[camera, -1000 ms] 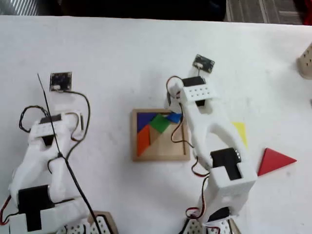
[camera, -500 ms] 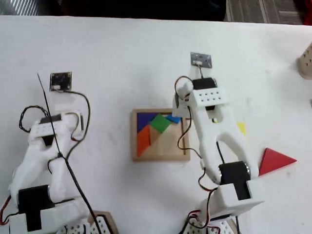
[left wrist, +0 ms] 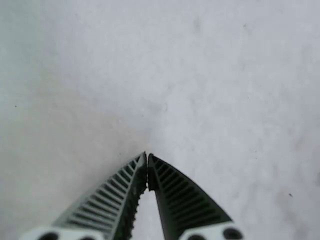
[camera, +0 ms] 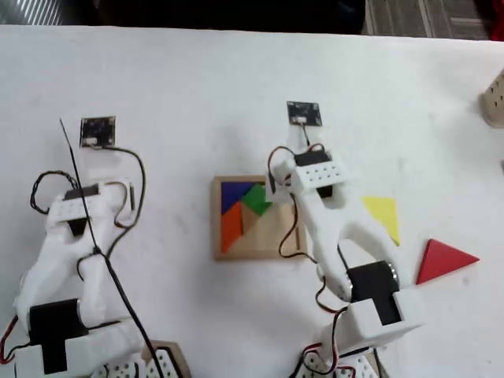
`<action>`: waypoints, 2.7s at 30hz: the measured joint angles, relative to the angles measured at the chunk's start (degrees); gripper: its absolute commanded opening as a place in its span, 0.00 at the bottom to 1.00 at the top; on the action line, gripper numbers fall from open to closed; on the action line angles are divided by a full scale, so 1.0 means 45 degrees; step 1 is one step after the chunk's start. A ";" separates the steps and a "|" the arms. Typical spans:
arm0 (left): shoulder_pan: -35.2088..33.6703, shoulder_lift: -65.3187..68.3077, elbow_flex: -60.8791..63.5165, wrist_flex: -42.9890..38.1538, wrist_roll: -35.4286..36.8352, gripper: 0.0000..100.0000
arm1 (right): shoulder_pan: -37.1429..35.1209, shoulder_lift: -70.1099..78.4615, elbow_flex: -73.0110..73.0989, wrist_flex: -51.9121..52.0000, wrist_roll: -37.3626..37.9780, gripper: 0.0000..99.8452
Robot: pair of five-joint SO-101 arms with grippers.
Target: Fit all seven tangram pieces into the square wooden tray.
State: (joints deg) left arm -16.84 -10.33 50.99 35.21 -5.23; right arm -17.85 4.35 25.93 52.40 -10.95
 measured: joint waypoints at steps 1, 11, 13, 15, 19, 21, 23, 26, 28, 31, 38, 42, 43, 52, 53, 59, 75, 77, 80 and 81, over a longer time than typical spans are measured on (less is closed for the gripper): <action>0.0000 0.0000 0.0000 0.0000 0.0000 0.02 | -0.0039 0.0000 0.0098 -0.0215 0.0000 0.02; 0.0000 0.0000 0.0000 0.0000 0.0000 0.02 | 0.0000 0.0000 0.0254 -0.1348 0.0000 0.02; 0.0000 0.0000 0.0000 0.0000 0.0000 0.02 | 0.0313 0.0000 0.0254 -0.1231 0.0547 0.02; 0.0000 0.0000 0.0000 0.0000 0.0000 0.02 | 0.0762 0.0000 0.0254 -0.0879 0.1289 0.02; -0.0039 0.0000 0.0000 0.0000 0.0000 0.02 | 0.1114 0.0059 0.0254 -0.0527 0.1797 0.02; -0.0039 0.0000 0.0000 0.0000 0.0000 0.02 | 0.1016 0.0371 0.0234 -0.0508 0.1836 0.02; -0.0039 0.0000 0.0000 0.0000 0.0000 0.02 | 0.0996 0.0606 0.0195 -0.0547 0.1856 0.02; -0.0039 0.0000 0.0000 0.0000 0.0000 0.02 | 0.0860 0.0742 0.0117 -0.0567 0.1856 0.02; -0.0039 0.0000 0.0000 0.0000 0.0000 0.02 | 0.0781 0.0742 0.0117 -0.0567 0.1856 0.02; -0.0039 0.0000 0.0000 0.0000 0.0000 0.02 | 0.0527 0.0762 0.0117 -0.0606 0.1856 0.02; -0.0039 0.0000 0.0000 0.0000 0.0000 0.02 | -0.0098 0.0469 0.0137 -0.0371 0.1856 0.02; -0.0039 0.0000 0.0000 0.0000 0.0000 0.02 | 0.0313 -0.1035 0.0137 -0.0156 0.1856 0.02; -0.0039 0.0000 0.0000 0.0000 0.0000 0.02 | 0.0547 -0.1270 0.0137 -0.0176 0.1856 0.02; -0.0039 0.0000 0.0000 0.0000 0.0000 0.02 | 0.1446 -0.0254 0.0234 -0.2930 0.1856 0.02; -0.0039 0.0000 0.0000 0.0000 0.0000 0.02 | 0.1407 0.0078 0.0234 -0.3126 0.1856 0.02; -0.0039 0.0000 0.0000 0.0000 0.0000 0.02 | 0.1368 0.1211 0.0176 -0.3438 0.2813 0.02; -0.0039 0.0000 0.0000 0.0000 0.0000 0.02 | 0.1661 -0.0821 0.0723 -0.1934 0.3360 0.02; -0.0039 0.0000 0.0000 0.0000 0.0000 0.02 | 0.1602 -0.0996 0.1016 -0.1993 0.3360 0.02; -0.0039 0.0000 0.0000 0.0000 0.0000 0.02 | 0.1348 -0.1055 0.1446 -0.1993 0.3360 0.02; -0.0039 0.0000 0.0000 0.0000 0.0000 0.02 | 0.1231 -0.1055 0.1543 -0.1993 0.3360 0.02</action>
State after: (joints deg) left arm -17.01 -10.33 50.99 35.21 -5.23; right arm -12.31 -0.40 32.88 43.43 4.18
